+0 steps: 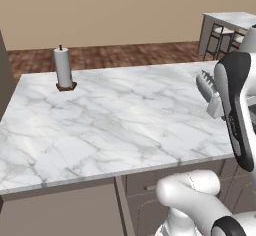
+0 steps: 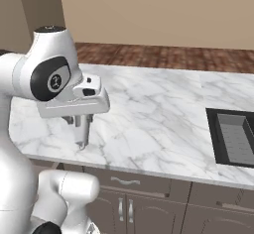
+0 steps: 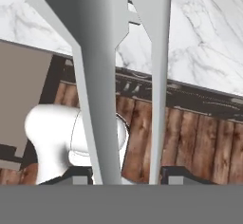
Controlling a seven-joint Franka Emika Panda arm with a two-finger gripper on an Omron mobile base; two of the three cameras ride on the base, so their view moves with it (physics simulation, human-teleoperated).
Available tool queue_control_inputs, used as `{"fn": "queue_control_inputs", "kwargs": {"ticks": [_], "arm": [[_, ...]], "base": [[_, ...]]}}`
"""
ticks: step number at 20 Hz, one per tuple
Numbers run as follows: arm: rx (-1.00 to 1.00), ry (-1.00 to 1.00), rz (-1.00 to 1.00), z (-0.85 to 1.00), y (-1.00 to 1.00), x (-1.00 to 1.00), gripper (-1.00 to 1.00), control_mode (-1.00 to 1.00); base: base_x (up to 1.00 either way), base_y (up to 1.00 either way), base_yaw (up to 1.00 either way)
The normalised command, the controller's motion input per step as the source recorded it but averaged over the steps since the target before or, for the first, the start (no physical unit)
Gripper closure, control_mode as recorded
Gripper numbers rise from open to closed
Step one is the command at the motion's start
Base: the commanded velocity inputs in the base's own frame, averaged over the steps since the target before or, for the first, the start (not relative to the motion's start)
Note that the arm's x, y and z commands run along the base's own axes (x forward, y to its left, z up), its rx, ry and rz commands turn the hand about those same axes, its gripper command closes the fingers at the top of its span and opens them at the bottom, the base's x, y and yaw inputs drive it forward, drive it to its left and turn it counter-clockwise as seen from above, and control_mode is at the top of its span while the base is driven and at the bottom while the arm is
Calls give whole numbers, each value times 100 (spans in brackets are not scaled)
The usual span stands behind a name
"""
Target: Take the tongs from the drawer on the left and place them on the dining counter next to the tray containing the hot dog.
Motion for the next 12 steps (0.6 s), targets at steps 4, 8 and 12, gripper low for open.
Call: {"fn": "queue_control_inputs", "kwargs": {"ticks": [4, 8, 12], "arm": [[0, 0, 6, 15, -20, 16, 100, -100], [0, -5, 0, 2, -15, 14, 100, -100], [0, -9, 0, 0, -12, 23, 100, -100]], "base": [[0, 0, 0], [0, 0, 0], [0, 0, 0]]}}
